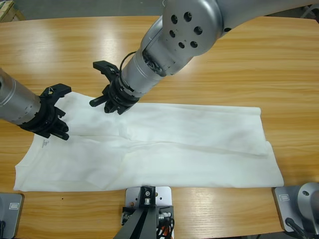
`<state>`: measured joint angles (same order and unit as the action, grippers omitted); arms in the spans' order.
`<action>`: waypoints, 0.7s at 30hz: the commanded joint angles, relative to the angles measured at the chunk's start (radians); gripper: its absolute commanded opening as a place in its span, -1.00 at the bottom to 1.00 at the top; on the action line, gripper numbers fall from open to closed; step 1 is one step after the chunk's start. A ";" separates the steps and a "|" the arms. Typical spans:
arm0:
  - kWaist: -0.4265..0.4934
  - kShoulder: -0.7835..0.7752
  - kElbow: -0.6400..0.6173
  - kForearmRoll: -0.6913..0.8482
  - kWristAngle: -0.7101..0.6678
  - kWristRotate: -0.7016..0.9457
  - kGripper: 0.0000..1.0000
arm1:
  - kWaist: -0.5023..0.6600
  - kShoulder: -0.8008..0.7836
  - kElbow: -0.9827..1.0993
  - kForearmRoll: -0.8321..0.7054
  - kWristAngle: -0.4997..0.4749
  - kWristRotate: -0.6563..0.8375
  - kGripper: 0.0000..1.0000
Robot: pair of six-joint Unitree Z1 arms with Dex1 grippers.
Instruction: Fold clothes
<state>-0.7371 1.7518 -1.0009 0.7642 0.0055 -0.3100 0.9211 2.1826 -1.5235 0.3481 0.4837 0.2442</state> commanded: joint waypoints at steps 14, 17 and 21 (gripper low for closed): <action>-0.010 0.145 0.035 -0.016 -0.033 -0.082 -1.00 | -0.040 0.123 -0.015 0.000 -0.033 -0.013 -1.00; -0.010 0.146 0.035 -0.015 -0.035 -0.084 -1.00 | -0.049 0.128 -0.016 0.004 -0.050 -0.011 -1.00; -0.011 0.144 0.036 -0.016 -0.035 -0.085 -1.00 | -0.057 0.146 -0.018 0.012 -0.059 -0.011 -1.00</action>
<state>-0.7373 1.8491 -0.9912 0.7585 -0.0158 -0.3831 0.8894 2.2428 -1.5426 0.3483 0.4562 0.2413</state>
